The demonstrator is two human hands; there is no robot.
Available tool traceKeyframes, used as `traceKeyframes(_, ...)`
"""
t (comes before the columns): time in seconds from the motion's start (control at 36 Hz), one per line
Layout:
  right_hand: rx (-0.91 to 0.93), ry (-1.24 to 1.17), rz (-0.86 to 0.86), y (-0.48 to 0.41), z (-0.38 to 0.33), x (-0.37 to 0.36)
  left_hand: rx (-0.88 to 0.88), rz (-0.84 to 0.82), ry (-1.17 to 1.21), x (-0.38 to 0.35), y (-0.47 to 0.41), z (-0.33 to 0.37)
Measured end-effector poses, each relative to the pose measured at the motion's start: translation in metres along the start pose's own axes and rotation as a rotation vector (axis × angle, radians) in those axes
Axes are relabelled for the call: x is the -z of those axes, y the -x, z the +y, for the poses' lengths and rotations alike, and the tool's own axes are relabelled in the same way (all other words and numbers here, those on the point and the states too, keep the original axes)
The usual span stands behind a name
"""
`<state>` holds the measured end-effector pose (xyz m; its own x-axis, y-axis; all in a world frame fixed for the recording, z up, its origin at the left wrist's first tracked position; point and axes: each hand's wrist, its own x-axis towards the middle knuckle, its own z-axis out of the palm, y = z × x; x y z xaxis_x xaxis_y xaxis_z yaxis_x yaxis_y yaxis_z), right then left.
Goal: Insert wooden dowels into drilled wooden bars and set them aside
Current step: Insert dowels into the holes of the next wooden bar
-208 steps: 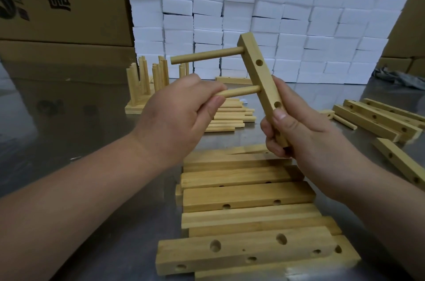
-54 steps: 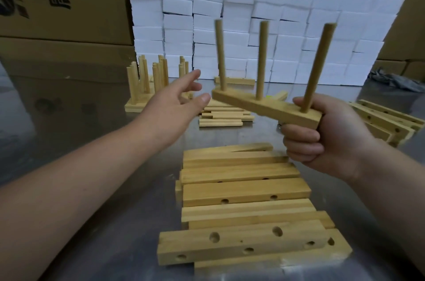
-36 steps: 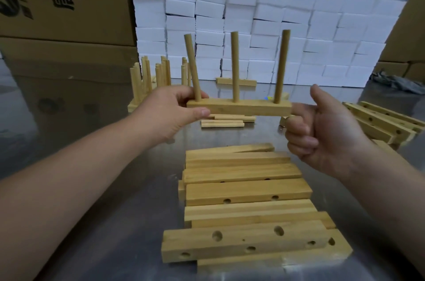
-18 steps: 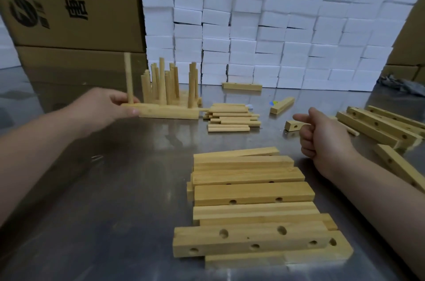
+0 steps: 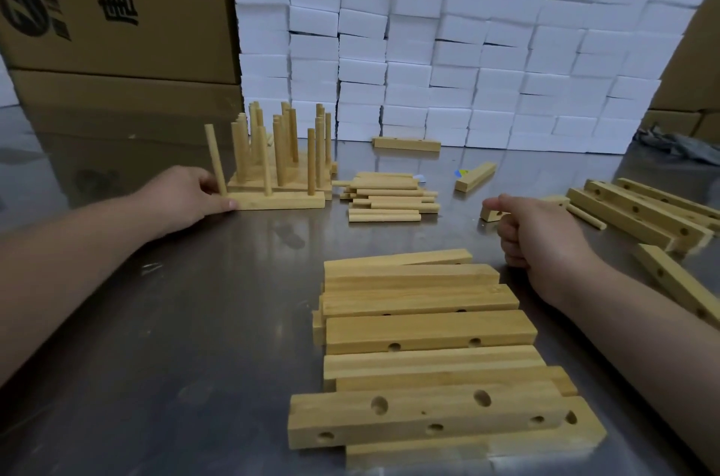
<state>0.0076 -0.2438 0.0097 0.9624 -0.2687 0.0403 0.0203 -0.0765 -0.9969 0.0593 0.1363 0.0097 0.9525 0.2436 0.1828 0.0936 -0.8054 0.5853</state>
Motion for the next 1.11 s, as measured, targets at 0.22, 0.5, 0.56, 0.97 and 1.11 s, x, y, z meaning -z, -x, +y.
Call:
traceKeyframes(0.22,0.007,0.018,-0.011,0.000,0.001,0.000,-0.014,0.063,-0.128,-0.010,-0.008,0.010)
traceKeyframes(0.5,0.023,0.026,-0.028,-0.001,0.002,0.000,-0.025,0.126,-0.197,-0.020,-0.012,0.011)
traceKeyframes(0.56,0.026,0.035,-0.029,-0.001,0.002,0.000,-0.019,0.129,-0.208,-0.020,-0.011,0.012)
traceKeyframes(0.97,0.048,0.076,-0.039,0.006,-0.001,-0.001,-0.011,0.266,-0.283,-0.034,0.018,0.054)
traceKeyframes(1.11,0.044,0.068,-0.037,0.006,-0.001,-0.001,-0.406,0.073,-0.119,-0.054,0.038,0.091)
